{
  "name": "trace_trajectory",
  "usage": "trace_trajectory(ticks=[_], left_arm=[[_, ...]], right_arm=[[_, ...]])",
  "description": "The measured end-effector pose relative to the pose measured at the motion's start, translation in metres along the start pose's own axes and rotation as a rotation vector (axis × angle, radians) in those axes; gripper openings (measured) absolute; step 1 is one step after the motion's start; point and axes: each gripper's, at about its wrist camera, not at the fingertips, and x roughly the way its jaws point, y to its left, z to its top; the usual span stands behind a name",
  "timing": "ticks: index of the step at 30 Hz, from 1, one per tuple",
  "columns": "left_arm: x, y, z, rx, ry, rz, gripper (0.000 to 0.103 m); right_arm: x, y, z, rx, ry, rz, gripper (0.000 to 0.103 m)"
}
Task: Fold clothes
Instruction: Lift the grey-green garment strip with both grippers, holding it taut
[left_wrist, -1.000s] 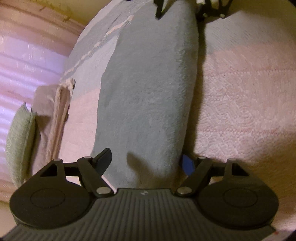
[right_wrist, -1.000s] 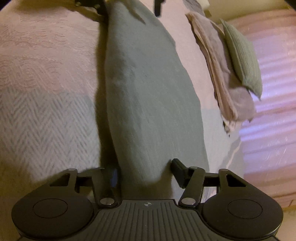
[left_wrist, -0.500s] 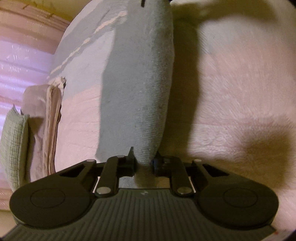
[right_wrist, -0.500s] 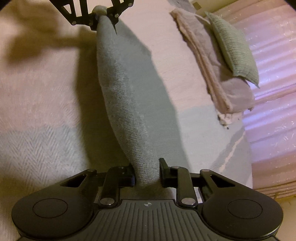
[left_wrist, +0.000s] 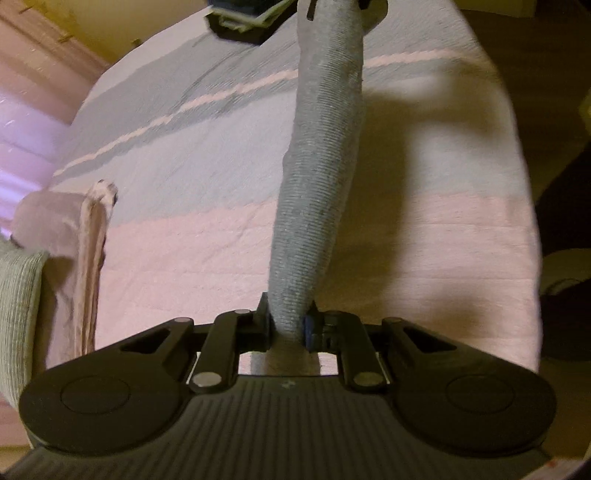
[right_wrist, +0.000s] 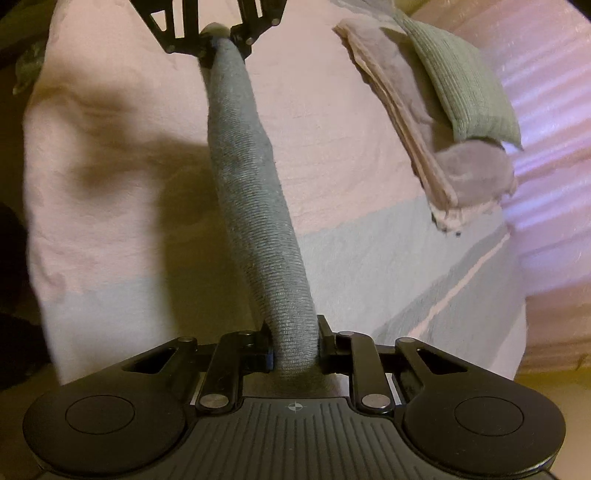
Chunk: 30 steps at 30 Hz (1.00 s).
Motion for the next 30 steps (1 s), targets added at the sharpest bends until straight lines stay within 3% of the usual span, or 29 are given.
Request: trace_trajectory(ticks=[9, 30], left_arm=[[-0.030, -0.012, 0.019, 0.070, -0.043, -0.082, 0.013], [-0.029, -0.010, 0.122, 0.179, -0.035, -0.103, 0.013]], right_arm=[[-0.055, 0.009, -0.011, 0.128, 0.048, 0.009, 0.016], [-0.085, -0.025, -0.096, 0.252, 0.053, -0.022, 0.016]])
